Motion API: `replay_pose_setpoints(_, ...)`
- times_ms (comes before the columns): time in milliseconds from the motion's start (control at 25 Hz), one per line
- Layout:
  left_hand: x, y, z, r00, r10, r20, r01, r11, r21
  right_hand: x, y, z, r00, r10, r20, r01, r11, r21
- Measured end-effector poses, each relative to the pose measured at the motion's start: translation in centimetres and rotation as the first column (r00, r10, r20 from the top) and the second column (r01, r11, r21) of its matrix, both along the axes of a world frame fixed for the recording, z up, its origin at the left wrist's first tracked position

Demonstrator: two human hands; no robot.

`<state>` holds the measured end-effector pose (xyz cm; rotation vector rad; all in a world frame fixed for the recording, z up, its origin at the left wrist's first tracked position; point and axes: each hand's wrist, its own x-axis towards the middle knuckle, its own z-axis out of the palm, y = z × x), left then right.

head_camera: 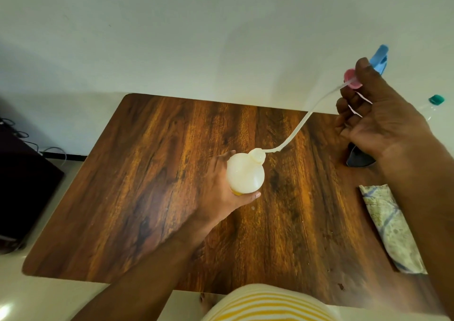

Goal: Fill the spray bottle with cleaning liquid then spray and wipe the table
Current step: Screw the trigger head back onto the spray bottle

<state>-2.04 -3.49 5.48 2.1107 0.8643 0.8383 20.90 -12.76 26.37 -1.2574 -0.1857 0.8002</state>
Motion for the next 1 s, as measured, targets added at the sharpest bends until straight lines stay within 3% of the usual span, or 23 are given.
replay_pose_setpoints(520,0.2,-1.0,1.9,1.000,-0.026,-0.001,0.026,0.999,0.042,-1.5,1.7,-0.7,0.980,-0.015,0.200,0.029,0.997,-0.068)
replay_pose_setpoints(720,0.3,-1.3,2.6,0.999,-0.039,0.007,0.039,0.999,0.026,-2.6,1.8,-1.2,0.906,0.031,0.422,0.000,0.997,-0.072)
replay_pose_setpoints(840,0.4,-1.4,3.3,0.999,-0.050,0.021,0.050,0.999,0.003,-3.4,1.4,-1.8,0.838,0.094,0.537,-0.089,0.995,-0.035)
replay_pose_setpoints(1000,0.6,-1.4,4.2,0.998,-0.043,0.049,0.043,0.999,0.004,-4.4,0.6,-2.8,0.799,0.199,0.568,-0.221,0.975,-0.031)
